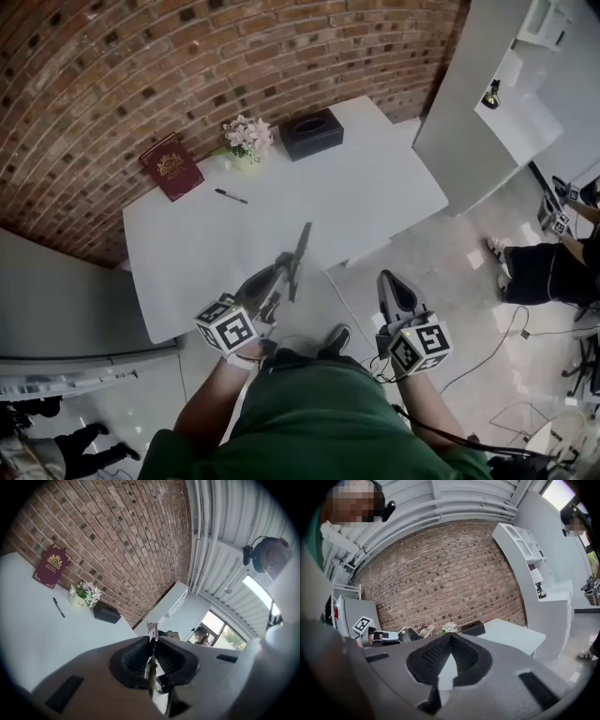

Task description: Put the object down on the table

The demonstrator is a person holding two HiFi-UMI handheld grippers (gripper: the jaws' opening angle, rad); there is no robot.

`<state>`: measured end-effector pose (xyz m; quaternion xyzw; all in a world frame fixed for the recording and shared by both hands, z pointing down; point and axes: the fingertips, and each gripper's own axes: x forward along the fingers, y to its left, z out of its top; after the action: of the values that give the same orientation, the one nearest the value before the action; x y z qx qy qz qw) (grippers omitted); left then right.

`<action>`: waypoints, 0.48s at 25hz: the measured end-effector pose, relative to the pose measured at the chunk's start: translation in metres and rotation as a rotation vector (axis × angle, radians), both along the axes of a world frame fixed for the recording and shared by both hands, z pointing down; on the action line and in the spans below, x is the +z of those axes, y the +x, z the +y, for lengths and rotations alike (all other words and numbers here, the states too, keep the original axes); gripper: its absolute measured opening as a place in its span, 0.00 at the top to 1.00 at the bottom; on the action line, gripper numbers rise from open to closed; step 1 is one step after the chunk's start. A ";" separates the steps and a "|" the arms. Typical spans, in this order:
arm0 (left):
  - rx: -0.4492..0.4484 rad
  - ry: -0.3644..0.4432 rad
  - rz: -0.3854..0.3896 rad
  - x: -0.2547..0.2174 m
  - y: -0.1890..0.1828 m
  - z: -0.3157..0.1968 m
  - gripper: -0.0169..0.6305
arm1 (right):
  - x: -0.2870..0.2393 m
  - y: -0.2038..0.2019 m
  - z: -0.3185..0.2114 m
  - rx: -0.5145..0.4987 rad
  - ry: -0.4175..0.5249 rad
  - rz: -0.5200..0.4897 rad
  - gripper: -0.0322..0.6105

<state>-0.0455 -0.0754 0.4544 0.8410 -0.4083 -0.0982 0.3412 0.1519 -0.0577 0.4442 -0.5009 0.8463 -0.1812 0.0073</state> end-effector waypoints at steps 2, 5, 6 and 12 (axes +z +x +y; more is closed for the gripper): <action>-0.020 -0.004 -0.029 0.001 0.003 -0.010 0.92 | 0.003 0.007 -0.007 -0.010 -0.004 -0.009 0.95; -0.032 -0.020 -0.071 0.010 0.007 -0.022 0.92 | 0.006 0.019 -0.016 -0.007 -0.013 -0.015 0.95; -0.032 -0.023 -0.086 0.014 0.008 -0.027 0.92 | 0.008 0.023 -0.018 -0.003 -0.016 -0.015 0.95; -0.014 -0.025 -0.209 0.047 0.013 -0.066 0.92 | 0.015 0.036 -0.030 0.023 -0.025 -0.007 0.95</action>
<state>-0.0328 -0.1415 0.5016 0.8394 -0.4489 -0.0073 0.3064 0.1879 -0.0881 0.4596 -0.5102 0.8380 -0.1935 0.0060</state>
